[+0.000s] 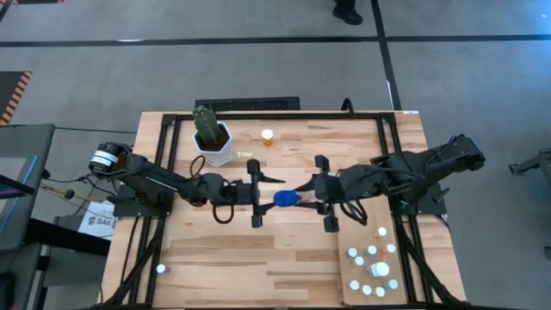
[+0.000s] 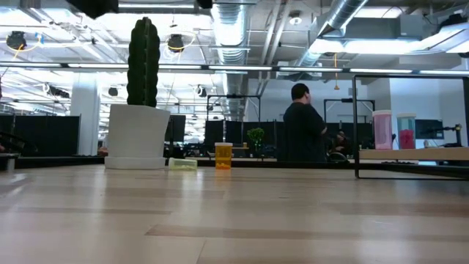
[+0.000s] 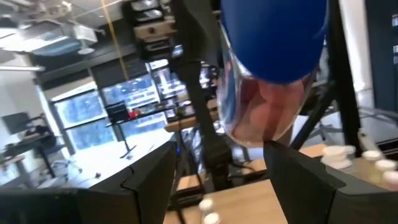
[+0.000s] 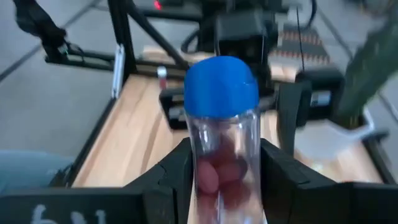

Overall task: Pick and place medicine bottles onto shelf by color
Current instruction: Put the transparent pill bottle on the shelf

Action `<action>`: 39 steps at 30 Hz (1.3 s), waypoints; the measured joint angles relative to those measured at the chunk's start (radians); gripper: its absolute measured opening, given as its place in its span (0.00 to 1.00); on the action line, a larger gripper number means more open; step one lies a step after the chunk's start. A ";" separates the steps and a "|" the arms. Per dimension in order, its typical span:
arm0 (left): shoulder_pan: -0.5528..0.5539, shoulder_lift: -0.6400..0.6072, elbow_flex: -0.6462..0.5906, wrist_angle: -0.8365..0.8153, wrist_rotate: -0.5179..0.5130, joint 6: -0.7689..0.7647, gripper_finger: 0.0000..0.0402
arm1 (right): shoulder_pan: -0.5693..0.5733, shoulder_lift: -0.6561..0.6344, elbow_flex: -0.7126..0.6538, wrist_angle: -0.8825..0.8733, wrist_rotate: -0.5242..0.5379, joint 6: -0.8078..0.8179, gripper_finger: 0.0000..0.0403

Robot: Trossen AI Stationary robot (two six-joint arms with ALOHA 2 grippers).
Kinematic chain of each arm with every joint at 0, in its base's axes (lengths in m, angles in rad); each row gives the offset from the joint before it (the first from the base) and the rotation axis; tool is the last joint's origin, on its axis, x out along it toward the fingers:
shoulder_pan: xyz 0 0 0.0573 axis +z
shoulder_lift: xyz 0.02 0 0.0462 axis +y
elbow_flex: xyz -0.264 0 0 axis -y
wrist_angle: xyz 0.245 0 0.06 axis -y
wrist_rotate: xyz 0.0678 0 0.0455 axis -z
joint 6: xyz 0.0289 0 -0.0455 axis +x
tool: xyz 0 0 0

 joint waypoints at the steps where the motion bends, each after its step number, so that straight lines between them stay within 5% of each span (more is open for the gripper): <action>1: -0.003 0.000 0.014 -0.010 0.000 0.000 0.59 | -0.002 0.001 0.001 0.025 -0.003 -0.023 0.38; 9: -0.015 0.001 0.061 -0.004 0.041 0.001 0.59 | -0.011 -0.001 0.001 0.145 -0.038 -0.154 0.37; 15: -0.031 -0.001 0.069 0.039 -0.032 0.036 0.59 | -0.036 -0.049 -0.004 0.154 -0.007 -0.200 0.36; 24: -0.030 -0.002 0.068 0.236 -0.048 0.061 0.59 | -0.073 -0.055 -0.002 0.232 0.009 -0.226 0.36; 39: -0.027 -0.001 0.146 0.180 -0.018 0.064 0.58 | -0.072 -0.019 -0.003 0.350 -0.044 -0.268 0.36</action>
